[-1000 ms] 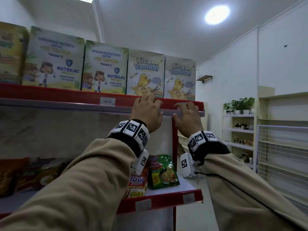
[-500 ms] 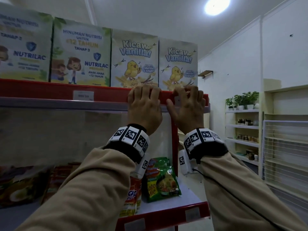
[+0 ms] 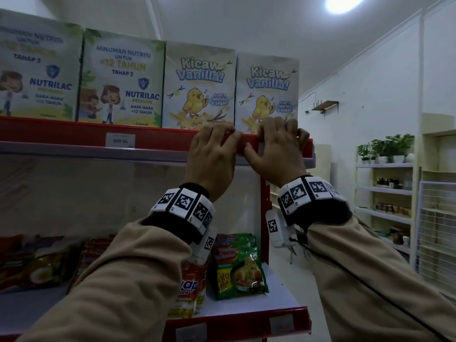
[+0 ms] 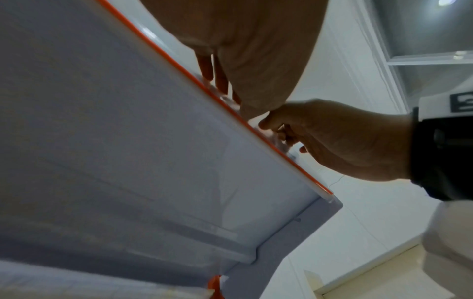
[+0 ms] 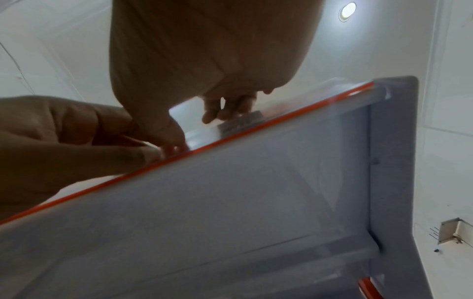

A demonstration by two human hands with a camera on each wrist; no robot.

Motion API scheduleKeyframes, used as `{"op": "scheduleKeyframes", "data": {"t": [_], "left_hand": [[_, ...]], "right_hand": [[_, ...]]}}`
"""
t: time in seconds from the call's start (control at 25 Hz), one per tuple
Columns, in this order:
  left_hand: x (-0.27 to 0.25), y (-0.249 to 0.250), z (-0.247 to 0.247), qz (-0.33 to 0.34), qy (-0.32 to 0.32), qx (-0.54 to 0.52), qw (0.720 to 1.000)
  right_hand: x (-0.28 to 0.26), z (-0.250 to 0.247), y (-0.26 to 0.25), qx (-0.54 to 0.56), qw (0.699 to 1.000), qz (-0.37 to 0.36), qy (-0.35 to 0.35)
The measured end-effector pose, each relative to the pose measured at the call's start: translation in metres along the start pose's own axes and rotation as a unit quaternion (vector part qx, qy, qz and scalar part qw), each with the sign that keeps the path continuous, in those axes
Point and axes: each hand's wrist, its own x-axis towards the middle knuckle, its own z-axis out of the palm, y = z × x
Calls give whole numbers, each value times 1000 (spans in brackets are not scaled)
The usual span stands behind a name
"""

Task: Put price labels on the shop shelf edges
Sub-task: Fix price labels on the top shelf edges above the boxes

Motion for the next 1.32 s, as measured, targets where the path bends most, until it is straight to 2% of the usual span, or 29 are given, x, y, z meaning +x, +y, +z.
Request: {"op": "scheduleKeyframes", "data": {"t": [0.24, 0.48, 0.64, 0.72, 0.84, 0.96, 1.12, 1.24, 1.32], "left_hand": [[16, -1, -10, 12, -43, 31, 999], [20, 8, -12, -14, -77, 56, 995], [21, 8, -16, -31, -80, 13, 996], [24, 7, -18, -44, -87, -7, 995], [27, 5, -18, -50, -94, -29, 994], [25, 3, -16, -50, -62, -70, 994], [25, 1, -16, -65, -12, -147, 987], [28, -1, -15, -72, -15, -153, 985], [30, -2, -13, -81, -14, -151, 985]], "right_hand": [[6, -21, 21, 89, 992, -79, -44], [13, -35, 26, 110, 986, -79, -94], [16, -31, 21, 67, 983, -70, -154], [20, -34, 22, 110, 979, -50, -164], [23, -40, 21, 259, 962, 8, -89], [22, -37, 15, 380, 923, 58, -4], [13, -25, 3, 480, 871, 103, -23], [8, -21, -6, 504, 858, 93, -25], [6, -20, -9, 497, 864, 76, -24]]}}
